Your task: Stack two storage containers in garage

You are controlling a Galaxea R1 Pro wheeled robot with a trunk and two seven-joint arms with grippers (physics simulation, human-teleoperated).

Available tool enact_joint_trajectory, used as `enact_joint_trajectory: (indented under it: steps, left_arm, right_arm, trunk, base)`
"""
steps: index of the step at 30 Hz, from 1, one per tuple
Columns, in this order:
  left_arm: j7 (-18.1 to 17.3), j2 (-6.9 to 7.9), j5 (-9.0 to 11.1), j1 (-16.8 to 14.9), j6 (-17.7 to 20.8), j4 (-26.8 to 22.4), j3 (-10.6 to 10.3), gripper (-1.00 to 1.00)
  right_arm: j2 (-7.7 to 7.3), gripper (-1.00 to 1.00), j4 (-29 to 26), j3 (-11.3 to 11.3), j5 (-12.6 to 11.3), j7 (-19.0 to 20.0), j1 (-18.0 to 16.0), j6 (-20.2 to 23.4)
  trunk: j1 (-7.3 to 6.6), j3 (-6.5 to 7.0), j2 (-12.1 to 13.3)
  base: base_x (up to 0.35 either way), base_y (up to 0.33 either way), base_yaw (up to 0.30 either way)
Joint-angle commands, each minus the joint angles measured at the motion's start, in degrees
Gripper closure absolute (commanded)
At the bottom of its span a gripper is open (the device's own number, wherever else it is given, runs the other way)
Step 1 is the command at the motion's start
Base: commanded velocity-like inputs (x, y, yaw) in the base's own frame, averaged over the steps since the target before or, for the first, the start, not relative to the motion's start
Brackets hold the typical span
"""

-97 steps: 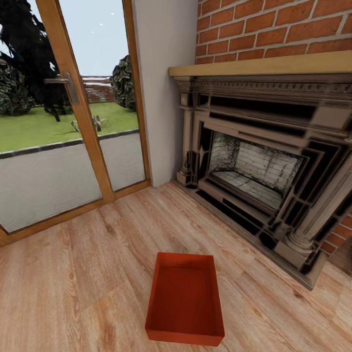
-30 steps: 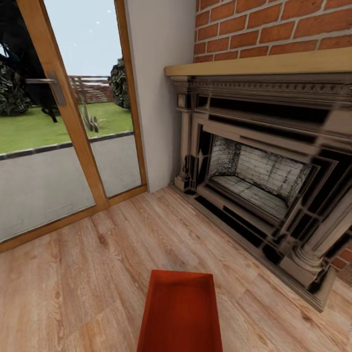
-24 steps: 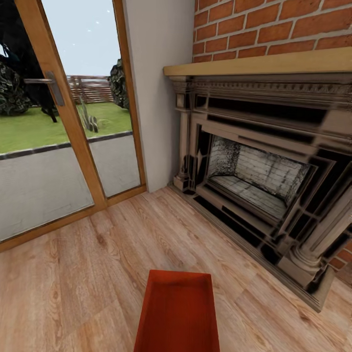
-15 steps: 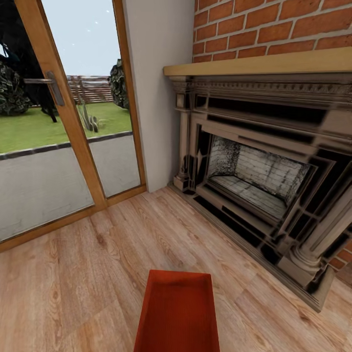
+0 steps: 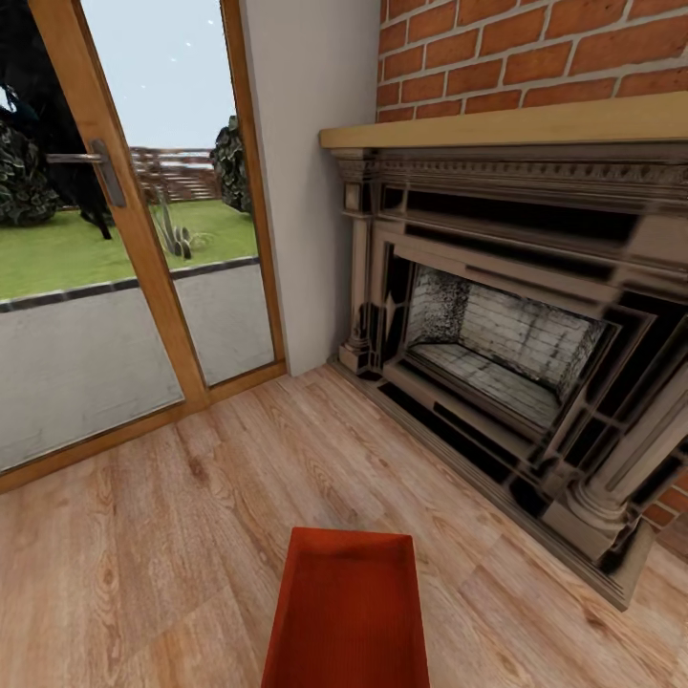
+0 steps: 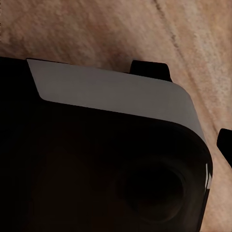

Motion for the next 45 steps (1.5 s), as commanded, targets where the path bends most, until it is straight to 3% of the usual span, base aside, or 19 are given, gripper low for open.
enact_joint_trajectory:
  steps: [1,14,45]
  left_arm:
    - [-0.13,0.01,0.33,-0.03,-0.2,0.06,-0.3,-1.0]
    - [-0.13,0.01,0.33,-0.03,-0.2,0.06,-0.3,-1.0]
    - [-0.11,-0.18,0.33,-0.03,-0.11,0.06,-0.3,-1.0]
  right_arm:
    - [0.05,-1.0,0.16,0.48,-0.52,-0.1,-0.05,-0.28]
    - [0.07,-1.0,0.16,0.48,-0.77,-0.12,-0.05,-0.27]
    - [-0.1,-1.0,0.16,0.55,-0.22,-0.12,-0.05,-1.02]
  trunk:
    - [-0.01,-0.04,-0.02]
    - [-0.01,-0.04,-0.02]
    - [-0.01,-0.04,-0.02]
  base:
    - [0.0,0.0,-0.015]
    - [0.0,0.0,-0.166]
    - [0.0,0.0,-0.005]
